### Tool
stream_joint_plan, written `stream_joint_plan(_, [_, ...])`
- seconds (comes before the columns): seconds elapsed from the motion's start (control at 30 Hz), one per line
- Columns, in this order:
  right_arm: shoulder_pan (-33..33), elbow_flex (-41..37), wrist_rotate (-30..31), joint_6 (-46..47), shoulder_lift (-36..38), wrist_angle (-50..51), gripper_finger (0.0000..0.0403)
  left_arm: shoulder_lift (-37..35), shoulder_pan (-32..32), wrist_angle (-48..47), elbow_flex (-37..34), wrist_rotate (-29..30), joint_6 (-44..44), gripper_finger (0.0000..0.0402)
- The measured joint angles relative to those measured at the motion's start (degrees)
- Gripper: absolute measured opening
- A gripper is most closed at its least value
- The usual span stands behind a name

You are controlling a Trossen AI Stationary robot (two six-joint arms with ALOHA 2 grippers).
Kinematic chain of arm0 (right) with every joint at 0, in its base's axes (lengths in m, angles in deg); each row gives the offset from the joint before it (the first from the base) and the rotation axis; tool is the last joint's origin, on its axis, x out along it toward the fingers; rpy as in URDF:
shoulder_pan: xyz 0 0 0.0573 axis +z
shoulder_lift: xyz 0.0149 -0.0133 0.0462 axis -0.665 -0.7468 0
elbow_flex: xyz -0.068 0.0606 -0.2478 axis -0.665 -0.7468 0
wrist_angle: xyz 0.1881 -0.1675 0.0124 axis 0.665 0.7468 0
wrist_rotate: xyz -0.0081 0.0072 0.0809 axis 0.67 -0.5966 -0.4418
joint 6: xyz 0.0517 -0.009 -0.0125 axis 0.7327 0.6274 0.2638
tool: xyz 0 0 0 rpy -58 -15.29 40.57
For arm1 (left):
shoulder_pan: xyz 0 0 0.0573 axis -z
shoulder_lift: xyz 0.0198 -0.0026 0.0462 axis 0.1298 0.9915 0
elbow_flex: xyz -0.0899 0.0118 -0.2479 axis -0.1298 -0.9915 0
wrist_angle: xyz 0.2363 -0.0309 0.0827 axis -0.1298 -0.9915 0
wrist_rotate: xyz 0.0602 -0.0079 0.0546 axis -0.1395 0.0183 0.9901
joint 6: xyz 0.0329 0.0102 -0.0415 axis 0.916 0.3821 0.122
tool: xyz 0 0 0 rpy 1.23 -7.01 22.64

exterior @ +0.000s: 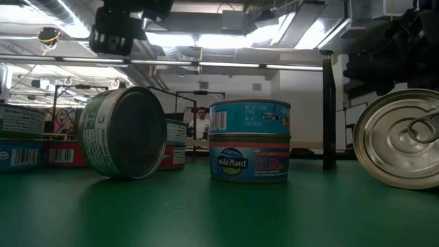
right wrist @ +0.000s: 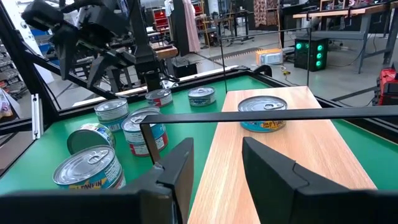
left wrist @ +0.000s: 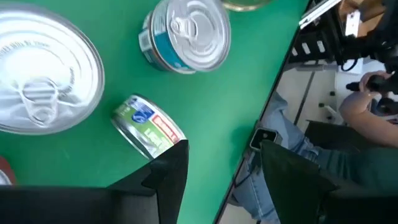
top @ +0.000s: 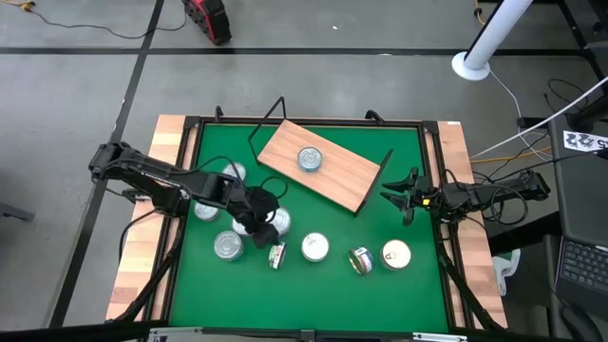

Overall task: Stack canned seafood by type on shelf
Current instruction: Put the light green tuna can on the shelf

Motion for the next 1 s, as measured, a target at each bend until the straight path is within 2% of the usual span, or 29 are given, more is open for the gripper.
stream_joint_plan(0.37, [0.0,0.0,0.0,0.0,0.0,0.3,0.0136,0.9,0.2,-5.8,0.0,1.0,-10.7,0.0197])
stream_joint_plan(0.57, [0.0,0.0,0.0,0.0,0.0,0.5,0.0136,3.8,0.6,-5.6,0.0,1.0,-13.9,0.0247])
stream_joint_plan(0.7, [0.0,0.0,0.0,0.0,0.0,0.5,0.0136,5.9,0.9,-5.5,0.0,-1.2,-14.0,0.0275])
stream_joint_plan(1.0, [0.0,0.0,0.0,0.0,0.0,0.5,0.0136,9.2,2.7,-1.7,0.0,-2.0,-16.8,0.0285])
